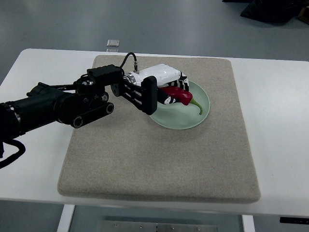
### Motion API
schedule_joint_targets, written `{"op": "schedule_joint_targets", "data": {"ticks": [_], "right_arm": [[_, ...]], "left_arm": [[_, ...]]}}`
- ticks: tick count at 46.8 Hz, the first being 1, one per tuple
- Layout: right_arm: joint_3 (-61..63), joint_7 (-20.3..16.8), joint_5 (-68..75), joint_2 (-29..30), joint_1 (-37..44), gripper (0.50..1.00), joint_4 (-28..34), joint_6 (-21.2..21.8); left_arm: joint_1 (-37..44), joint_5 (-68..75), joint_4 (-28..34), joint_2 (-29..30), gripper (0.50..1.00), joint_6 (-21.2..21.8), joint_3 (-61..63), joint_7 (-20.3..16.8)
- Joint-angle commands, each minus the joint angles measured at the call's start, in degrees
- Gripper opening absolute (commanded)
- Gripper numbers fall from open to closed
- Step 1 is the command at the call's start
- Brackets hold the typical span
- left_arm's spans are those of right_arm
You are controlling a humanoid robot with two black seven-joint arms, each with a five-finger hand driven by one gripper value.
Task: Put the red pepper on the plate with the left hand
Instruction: 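Lower the pepper onto the plate and open the left hand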
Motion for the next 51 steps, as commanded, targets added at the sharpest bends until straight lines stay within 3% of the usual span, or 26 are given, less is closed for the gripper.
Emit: {"op": "schedule_joint_targets", "data": {"ticks": [1, 21, 24, 26, 28, 32, 35, 51], "right_arm": [[0.0, 0.0, 0.0, 0.0, 0.0, 0.932, 0.0, 0.0], [0.0, 0.0, 0.0, 0.0, 0.0, 0.932, 0.0, 0.0], [0.0, 0.0, 0.0, 0.0, 0.0, 0.932, 0.0, 0.0], [0.0, 0.0, 0.0, 0.0, 0.09, 0.932, 0.0, 0.0], [0.0, 0.0, 0.0, 0.0, 0.0, 0.932, 0.0, 0.0], [0.0, 0.0, 0.0, 0.0, 0.0, 0.932, 0.0, 0.0], [0.0, 0.0, 0.0, 0.0, 0.0, 0.932, 0.0, 0.0], [0.0, 0.0, 0.0, 0.0, 0.0, 0.932, 0.0, 0.0]], "left_arm": [[0.09, 0.0, 0.2, -0.01, 0.5, -0.01, 0.0, 0.0], [0.88, -0.09, 0.55, -0.27, 0.5, 0.61, -0.09, 0.0], [0.88, -0.17, 0.64, -0.36, 0.572, 0.96, -0.09, 0.08], [0.88, -0.26, 0.81, -0.36, 0.681, 1.05, -0.26, 0.08], [0.97, -0.61, 1.08, -0.36, 0.754, 1.13, -0.7, 0.0], [0.97, -1.23, 1.08, -0.36, 0.778, 1.13, -0.79, 0.0], [0.97, -1.23, 1.08, -0.36, 0.844, 1.13, -0.79, 0.0], [0.88, -1.58, 0.38, -0.54, 0.879, 1.83, -1.05, 0.0]]}}
